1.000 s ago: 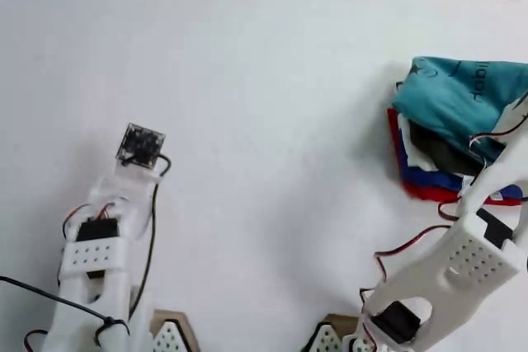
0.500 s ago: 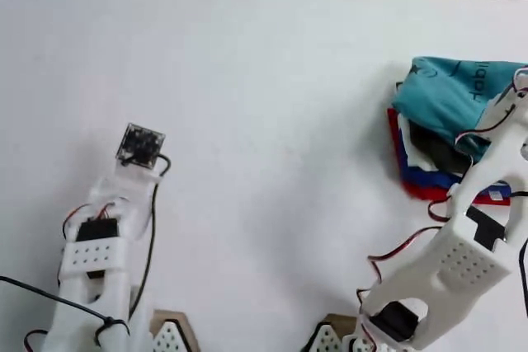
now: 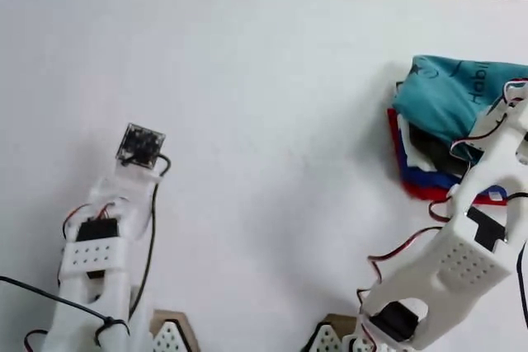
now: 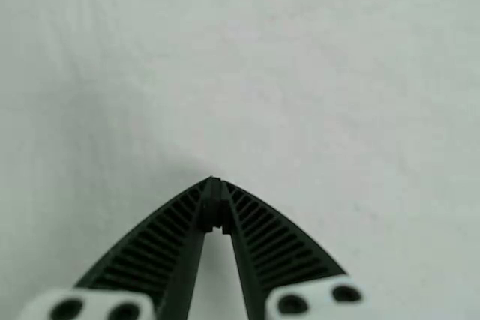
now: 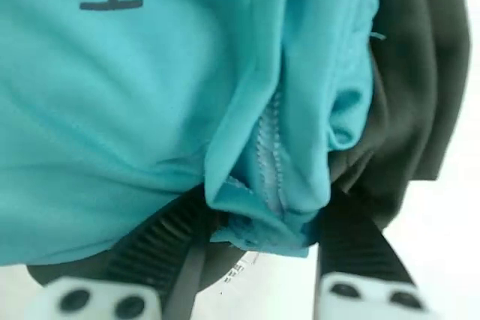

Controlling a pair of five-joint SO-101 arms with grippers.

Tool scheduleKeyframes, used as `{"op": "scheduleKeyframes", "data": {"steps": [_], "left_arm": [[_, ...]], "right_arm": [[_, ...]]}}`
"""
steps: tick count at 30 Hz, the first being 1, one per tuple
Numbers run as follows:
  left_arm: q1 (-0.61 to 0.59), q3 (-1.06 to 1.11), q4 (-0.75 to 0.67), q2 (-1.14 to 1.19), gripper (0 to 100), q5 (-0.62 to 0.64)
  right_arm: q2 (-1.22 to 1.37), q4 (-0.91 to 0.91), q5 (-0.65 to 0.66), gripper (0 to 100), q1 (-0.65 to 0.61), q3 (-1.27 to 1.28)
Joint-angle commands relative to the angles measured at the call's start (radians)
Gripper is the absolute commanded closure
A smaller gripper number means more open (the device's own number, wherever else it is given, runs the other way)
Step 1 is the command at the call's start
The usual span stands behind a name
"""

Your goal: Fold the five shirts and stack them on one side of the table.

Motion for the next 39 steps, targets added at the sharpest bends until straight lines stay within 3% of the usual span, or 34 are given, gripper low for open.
{"op": "scheduleKeyframes", "data": {"steps": [1, 21, 28, 36, 39], "left_arm": [[-0.002, -0.002, -0.02, -0.02, 97, -0.008], [-0.002, -0.002, -0.02, -0.018, 97, -0.008], [-0.002, -0.002, -0.02, -0.018, 97, -0.008], [-0.002, -0.002, -0.02, -0.018, 97, -0.008], [-0.002, -0.002, -0.02, -0.018, 97, -0.008]], "right_arm": [[-0.07, -0.01, -0.005, 82.9, -0.007, -0.006], [-0.081, 0.074, 0.0, 82.6, -0.054, -0.13], [-0.079, 0.074, -0.005, 73.6, -0.076, -0.129], [-0.079, 0.076, -0.005, 74.1, -0.076, -0.129], [-0.079, 0.071, -0.005, 82.0, -0.076, -0.132]]}}
